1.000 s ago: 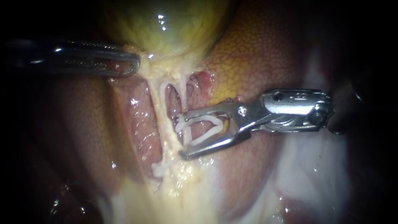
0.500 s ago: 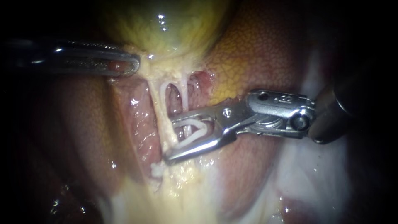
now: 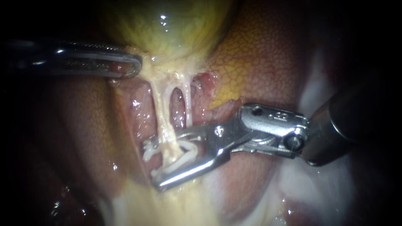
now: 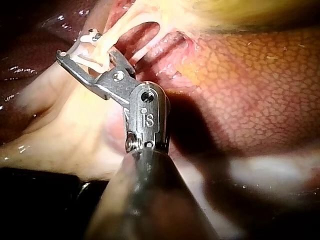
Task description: Clipping second clip left tube
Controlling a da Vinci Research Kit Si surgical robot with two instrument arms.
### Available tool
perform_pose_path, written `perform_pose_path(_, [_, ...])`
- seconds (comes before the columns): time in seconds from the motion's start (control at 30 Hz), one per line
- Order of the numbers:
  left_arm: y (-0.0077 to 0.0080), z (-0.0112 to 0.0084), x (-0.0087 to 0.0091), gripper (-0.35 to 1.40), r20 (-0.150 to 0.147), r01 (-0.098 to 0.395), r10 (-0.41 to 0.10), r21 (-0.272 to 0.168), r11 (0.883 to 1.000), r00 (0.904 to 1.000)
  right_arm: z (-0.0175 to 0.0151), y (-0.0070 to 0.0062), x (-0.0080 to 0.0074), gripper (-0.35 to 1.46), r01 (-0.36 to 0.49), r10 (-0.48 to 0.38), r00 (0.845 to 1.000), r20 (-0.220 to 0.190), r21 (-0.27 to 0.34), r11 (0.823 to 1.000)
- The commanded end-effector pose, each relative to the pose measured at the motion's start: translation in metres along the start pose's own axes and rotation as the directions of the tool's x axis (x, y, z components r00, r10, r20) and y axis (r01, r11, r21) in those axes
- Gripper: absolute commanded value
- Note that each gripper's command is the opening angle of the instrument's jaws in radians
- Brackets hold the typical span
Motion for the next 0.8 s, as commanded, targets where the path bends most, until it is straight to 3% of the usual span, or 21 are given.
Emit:
perform_pose_path(0.03, [0.0000,0.0000,0.0000,-0.35,0.000,0.000,0.000,0.000,1.000,1.0000,0.0000,0.0000,0.0001,0.36,0.000,0.000,1.000,0.000,0.001,1.000])
perform_pose_path(0.37, [0.0000,0.0000,0.0000,-0.35,0.000,0.000,0.000,0.000,1.000,1.0000,-0.0009,-0.0002,0.0020,-0.06,-0.027,0.027,1.000,-0.014,-0.018,0.999])
perform_pose_path(0.57, [0.0000,0.0000,0.0000,-0.35,0.000,0.000,0.000,0.001,1.000,1.0000,-0.0009,-0.0001,0.0021,-0.35,-0.028,0.028,1.000,-0.015,-0.018,0.999])
perform_pose_path(0.8, [0.0000,-0.0001,0.0000,-0.35,0.000,0.000,0.000,0.001,1.000,1.0000,-0.0007,-0.0003,0.0018,-0.35,-0.068,0.067,0.998,-0.019,-0.025,0.997])
